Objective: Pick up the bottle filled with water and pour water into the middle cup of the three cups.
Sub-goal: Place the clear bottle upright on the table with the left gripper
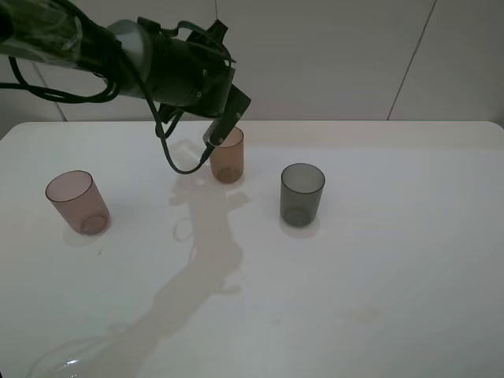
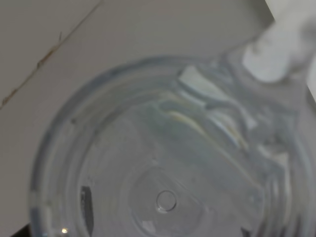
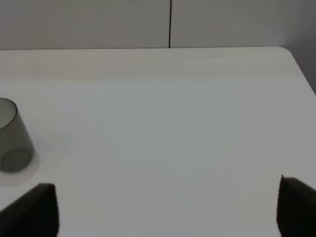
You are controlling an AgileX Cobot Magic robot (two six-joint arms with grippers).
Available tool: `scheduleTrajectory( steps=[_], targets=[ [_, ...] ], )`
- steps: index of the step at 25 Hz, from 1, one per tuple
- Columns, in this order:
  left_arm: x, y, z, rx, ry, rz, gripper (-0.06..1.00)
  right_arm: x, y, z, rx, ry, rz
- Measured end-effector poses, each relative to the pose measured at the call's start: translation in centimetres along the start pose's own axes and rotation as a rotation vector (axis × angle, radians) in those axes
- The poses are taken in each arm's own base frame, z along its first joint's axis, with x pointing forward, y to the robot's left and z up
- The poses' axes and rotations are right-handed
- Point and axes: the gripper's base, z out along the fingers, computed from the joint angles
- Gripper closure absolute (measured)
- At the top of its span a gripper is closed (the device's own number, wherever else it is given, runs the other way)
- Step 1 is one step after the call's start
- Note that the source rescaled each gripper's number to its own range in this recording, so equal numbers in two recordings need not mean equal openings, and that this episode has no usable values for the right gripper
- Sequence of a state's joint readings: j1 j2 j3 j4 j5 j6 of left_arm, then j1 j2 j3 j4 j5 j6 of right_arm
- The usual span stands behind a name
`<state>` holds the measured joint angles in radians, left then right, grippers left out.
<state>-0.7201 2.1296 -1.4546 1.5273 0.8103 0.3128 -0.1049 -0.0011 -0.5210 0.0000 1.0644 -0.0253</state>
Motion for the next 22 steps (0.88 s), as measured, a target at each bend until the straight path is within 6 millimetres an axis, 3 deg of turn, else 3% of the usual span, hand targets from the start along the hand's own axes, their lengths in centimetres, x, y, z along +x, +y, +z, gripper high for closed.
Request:
scheduleTrajectory(
  steps=[13,22],
  targets=[
    [-1.1,-1.4,0.2,-0.003,-0.003,0.092,0.94,0.0,0.0,0.0,0.0,0.0,0.0],
    [-0.3,-1.5,0.9,-0.007,0.018,0.102,0.94,0.0,0.0,0.0,0.0,0.0,0.0]
  ],
)
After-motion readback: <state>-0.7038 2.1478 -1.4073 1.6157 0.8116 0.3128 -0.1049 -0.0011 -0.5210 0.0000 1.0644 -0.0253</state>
